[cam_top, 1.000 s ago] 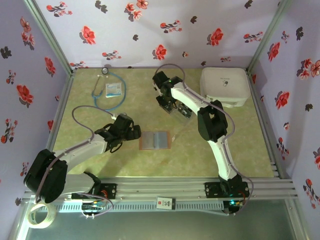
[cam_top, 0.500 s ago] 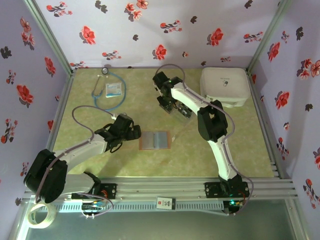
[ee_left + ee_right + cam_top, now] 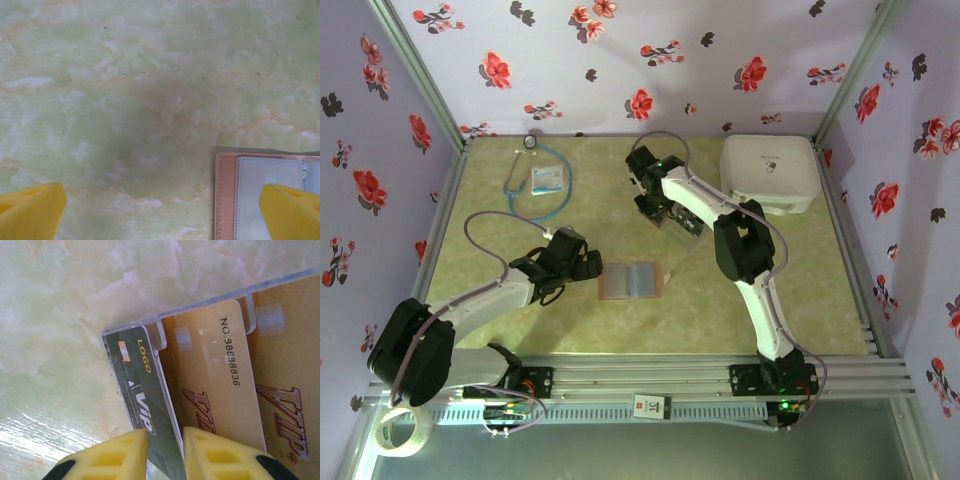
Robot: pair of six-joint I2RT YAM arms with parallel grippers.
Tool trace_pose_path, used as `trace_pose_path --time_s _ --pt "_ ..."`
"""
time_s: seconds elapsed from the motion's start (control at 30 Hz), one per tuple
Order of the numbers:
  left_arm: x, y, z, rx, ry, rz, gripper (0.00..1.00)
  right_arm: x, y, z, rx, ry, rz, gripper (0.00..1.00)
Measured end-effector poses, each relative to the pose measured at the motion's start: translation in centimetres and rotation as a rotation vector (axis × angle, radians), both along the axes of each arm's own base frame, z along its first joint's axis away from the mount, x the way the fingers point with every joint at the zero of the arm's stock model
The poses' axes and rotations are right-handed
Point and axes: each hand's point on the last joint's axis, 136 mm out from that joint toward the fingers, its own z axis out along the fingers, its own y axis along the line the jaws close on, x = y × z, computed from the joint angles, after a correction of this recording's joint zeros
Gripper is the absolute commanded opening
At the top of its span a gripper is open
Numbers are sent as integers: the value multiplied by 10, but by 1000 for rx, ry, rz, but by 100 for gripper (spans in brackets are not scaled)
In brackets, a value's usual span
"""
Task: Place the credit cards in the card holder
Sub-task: Pick up the credit card from the storage box.
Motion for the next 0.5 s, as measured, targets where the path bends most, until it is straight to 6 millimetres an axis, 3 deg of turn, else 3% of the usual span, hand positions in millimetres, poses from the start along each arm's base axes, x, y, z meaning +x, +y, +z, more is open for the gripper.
trace_pose_path --time_s 0.5 --pt "0 0 -4 10 10 -3 100 -2 3 0 8 14 38 7"
